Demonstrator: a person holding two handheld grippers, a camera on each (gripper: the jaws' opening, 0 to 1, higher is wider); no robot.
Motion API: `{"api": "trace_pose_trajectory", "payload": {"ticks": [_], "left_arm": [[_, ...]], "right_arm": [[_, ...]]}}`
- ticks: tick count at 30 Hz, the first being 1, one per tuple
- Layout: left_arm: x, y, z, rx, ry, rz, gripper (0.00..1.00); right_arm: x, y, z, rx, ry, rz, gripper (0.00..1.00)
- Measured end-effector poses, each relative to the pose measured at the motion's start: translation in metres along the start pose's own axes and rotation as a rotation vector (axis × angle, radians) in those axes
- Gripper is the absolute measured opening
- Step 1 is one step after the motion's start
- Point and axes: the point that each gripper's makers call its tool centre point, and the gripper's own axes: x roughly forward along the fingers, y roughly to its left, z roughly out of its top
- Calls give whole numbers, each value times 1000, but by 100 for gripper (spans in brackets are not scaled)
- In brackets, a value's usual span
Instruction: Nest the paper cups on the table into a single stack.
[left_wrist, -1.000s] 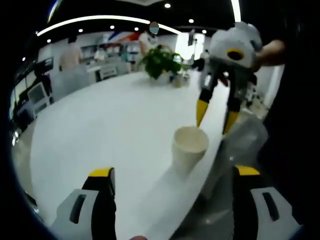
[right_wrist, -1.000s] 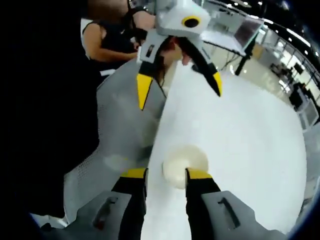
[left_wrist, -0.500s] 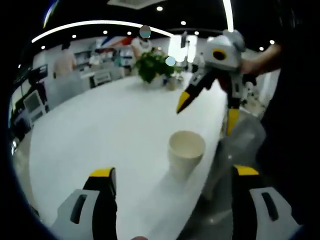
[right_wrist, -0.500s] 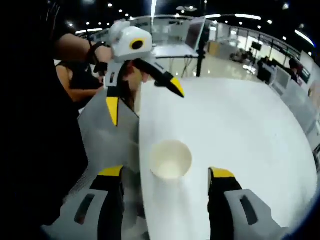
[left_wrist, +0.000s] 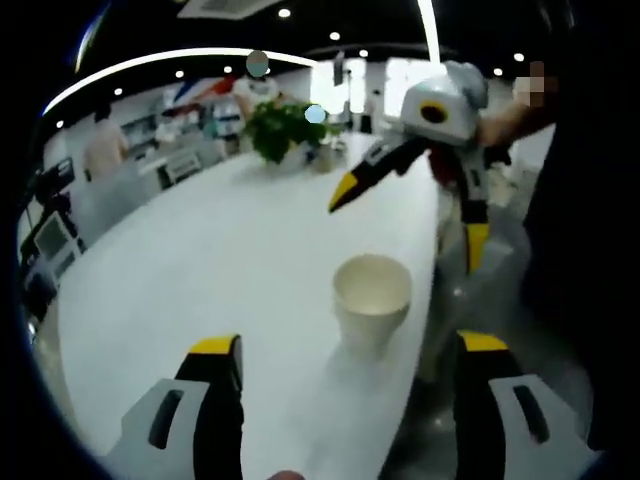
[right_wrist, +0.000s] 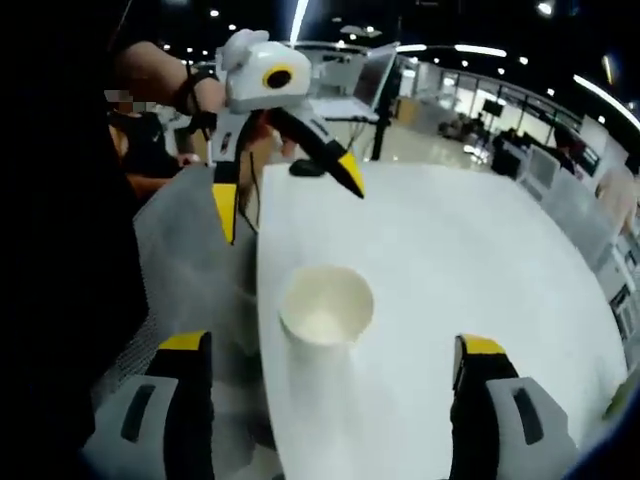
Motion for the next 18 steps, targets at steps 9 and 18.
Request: {"api": "trace_pose_trajectory", "payload": {"ticks": [9, 18], "left_arm": [[15, -3, -12, 8, -1, -29, 79], [28, 0, -22, -50, 5, -32, 77]], "right_arm": [[19, -5, -17, 70, 27, 21, 96], [43, -1, -27, 94, 33, 69, 77]]}}
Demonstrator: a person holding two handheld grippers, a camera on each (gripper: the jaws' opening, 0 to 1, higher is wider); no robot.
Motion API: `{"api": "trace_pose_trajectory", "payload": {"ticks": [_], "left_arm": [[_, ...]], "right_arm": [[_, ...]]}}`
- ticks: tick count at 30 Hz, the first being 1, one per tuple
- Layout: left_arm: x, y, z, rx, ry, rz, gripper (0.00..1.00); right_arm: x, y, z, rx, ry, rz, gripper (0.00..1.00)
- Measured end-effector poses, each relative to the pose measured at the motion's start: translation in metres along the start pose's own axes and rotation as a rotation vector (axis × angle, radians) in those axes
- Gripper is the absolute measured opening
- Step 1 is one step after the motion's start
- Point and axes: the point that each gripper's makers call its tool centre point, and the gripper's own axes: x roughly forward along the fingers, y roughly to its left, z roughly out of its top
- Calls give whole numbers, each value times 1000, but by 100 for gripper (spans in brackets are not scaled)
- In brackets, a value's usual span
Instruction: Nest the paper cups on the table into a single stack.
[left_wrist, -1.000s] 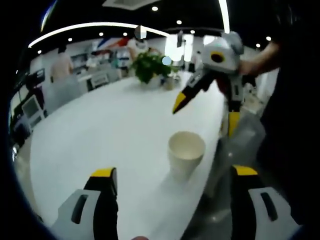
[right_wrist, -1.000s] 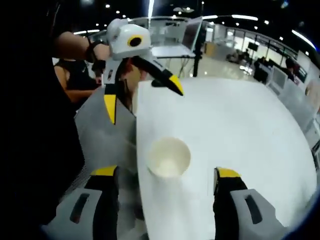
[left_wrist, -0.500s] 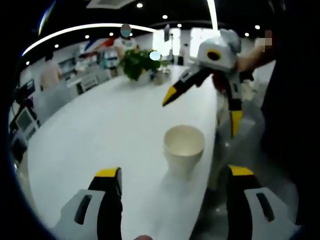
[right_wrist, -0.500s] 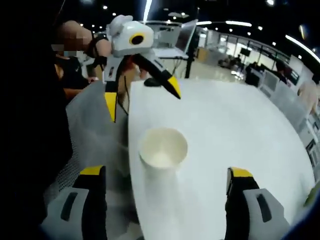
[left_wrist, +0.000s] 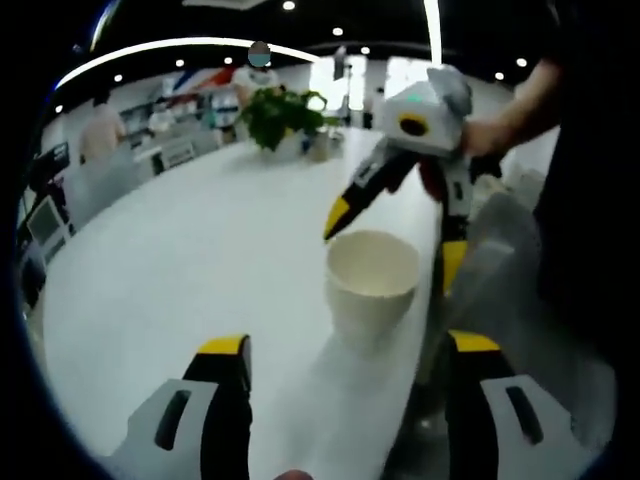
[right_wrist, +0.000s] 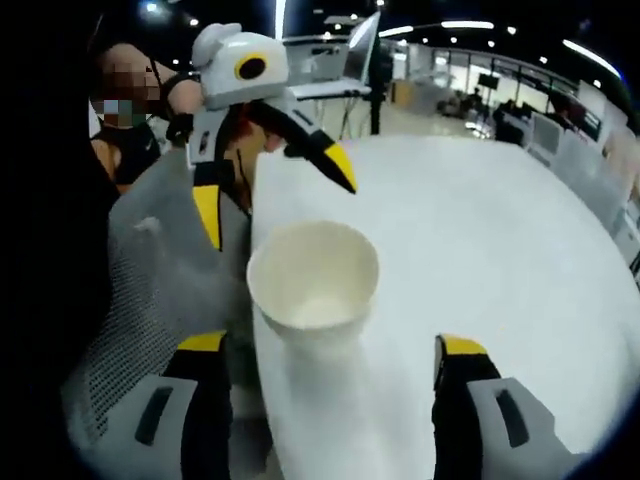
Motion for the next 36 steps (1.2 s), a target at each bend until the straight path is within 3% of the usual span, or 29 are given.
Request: {"api": "trace_pose_trajectory", "payload": {"ticks": [8, 14, 23, 32, 36], "left_arm": [[15, 1, 7, 2, 0, -30, 75], [22, -2, 2, 4, 14, -51, 73], [32, -7, -1, 11, 24, -83, 61], [43, -8, 5, 26, 7, -94, 56], [46, -15, 8, 55, 7, -138, 46]], "right_arm": [[7, 8, 1, -36, 5, 47, 62], [10, 8, -5, -40, 12, 61, 59], [17, 12, -3, -51, 7, 83, 49], [20, 11, 0, -86, 13, 96, 44], [21, 7, 2, -87, 12, 85, 44]]}}
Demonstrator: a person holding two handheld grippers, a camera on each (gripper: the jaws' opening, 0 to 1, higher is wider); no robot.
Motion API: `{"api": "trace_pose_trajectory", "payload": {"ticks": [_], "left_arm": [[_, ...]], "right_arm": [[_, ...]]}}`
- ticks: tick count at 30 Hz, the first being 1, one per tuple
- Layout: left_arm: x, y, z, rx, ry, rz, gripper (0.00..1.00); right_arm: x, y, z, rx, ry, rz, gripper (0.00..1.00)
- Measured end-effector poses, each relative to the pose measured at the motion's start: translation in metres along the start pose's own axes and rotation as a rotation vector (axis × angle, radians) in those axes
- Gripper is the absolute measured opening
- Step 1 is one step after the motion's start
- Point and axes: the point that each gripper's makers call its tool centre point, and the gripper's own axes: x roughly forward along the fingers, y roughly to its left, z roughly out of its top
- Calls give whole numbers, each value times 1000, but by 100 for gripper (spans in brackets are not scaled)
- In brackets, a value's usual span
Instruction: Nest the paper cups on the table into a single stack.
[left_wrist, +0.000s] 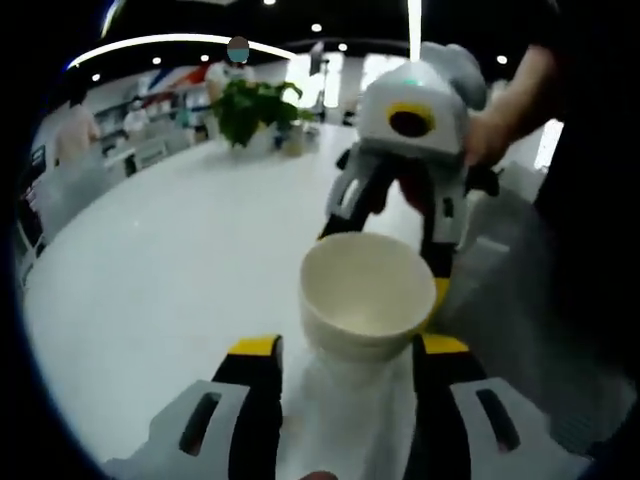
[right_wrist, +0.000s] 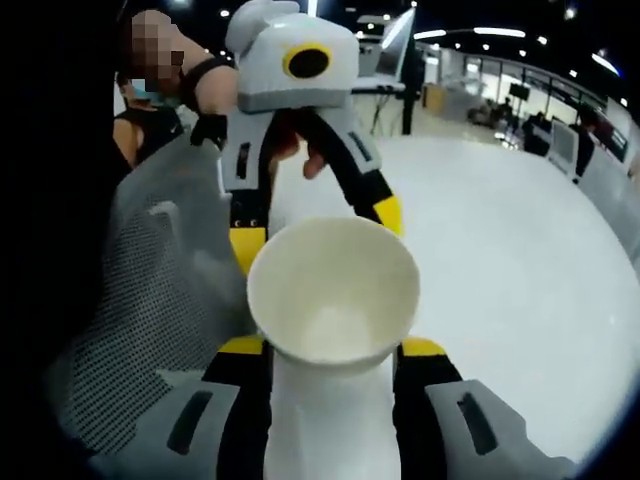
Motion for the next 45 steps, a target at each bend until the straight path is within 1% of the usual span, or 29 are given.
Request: {"api": "trace_pose_trajectory", "payload": {"ticks": [2, 10, 14, 16, 19, 21, 27, 29, 35, 39, 45], "left_arm": [[2, -3, 1, 9, -1, -19, 43], [4, -2, 1, 4, 9, -25, 42], [2, 1, 3, 4, 18, -28, 41], [1, 3, 6, 4, 15, -28, 41], [-1, 9, 14, 7, 9, -24, 41], [-2, 15, 20, 24, 3, -20, 41], [-2, 36, 37, 57, 3, -26, 41], [-2, 44, 40, 64, 9, -25, 41], [-3, 77, 53, 95, 29, -12, 41], [-4, 95, 58, 108, 30, -5, 41], [-4, 121, 62, 129, 47, -4, 41]], "right_arm": [[0, -1, 1, 3, -5, -1, 44], [0, -2, 2, 1, -5, -6, 42], [-3, -6, 6, -7, -16, -14, 42], [-6, -8, 9, -13, -21, -20, 42], [-13, -17, 16, -33, -26, -39, 41], [-17, -24, 20, -45, -33, -51, 41], [-25, -45, 26, -42, -39, -72, 42], [-27, -55, 30, -59, -43, -86, 42], [-29, -89, 43, -82, -51, -120, 41], [-28, -110, 48, -82, -67, -130, 41], [-22, -133, 53, -78, -80, -132, 41]]}}
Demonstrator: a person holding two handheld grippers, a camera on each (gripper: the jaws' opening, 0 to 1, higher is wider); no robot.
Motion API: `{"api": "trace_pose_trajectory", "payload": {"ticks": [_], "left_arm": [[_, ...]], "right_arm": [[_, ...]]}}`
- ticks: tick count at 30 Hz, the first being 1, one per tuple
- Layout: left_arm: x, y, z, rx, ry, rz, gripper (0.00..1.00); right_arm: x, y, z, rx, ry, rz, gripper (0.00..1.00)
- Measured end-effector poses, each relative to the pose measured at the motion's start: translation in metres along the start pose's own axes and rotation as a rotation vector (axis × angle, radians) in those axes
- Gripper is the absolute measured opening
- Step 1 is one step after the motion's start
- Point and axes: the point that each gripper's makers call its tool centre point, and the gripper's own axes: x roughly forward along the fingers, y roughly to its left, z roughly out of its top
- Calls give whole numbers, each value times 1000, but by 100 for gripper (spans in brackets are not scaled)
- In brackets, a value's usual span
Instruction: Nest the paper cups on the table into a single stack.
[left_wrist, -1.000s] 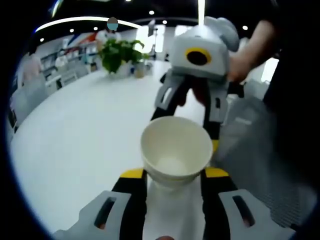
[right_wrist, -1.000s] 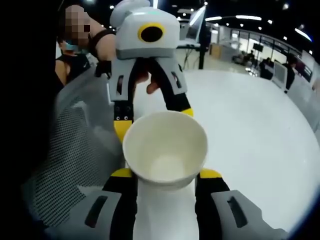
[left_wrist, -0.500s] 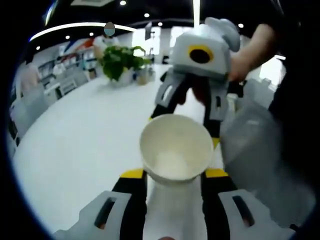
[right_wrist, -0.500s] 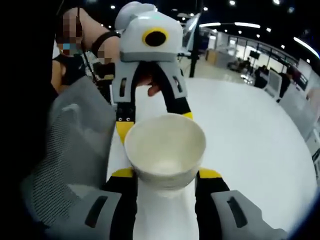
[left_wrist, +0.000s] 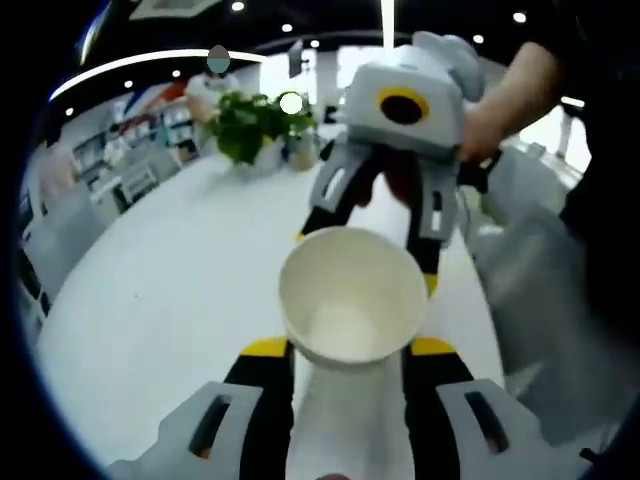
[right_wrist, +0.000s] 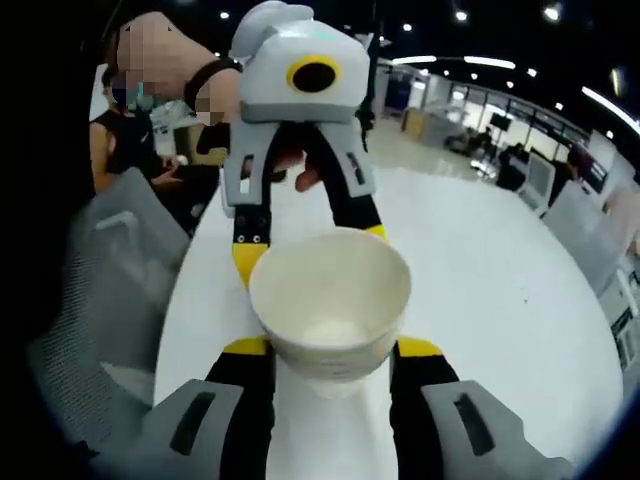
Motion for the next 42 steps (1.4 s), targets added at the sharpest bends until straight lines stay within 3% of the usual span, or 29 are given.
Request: {"api": "trace_pose_trajectory", "payload": {"ticks": [6, 14, 22, 28, 42], "left_arm": [[3, 26, 0, 13, 14, 0, 41], [10, 74, 6, 42, 28, 15, 40], [20, 113, -3, 48, 54, 10, 40], [26, 125, -12, 29, 63, 3, 40], [35, 131, -16, -30, 50, 5, 41]], "right_arm": [[10, -29, 1, 6, -18, -8, 41], [21, -76, 0, 3, -34, -27, 41], [39, -109, -6, 17, -51, -39, 41], [48, -120, -13, 31, -43, -24, 41], [53, -124, -21, 97, -56, -4, 41]]}}
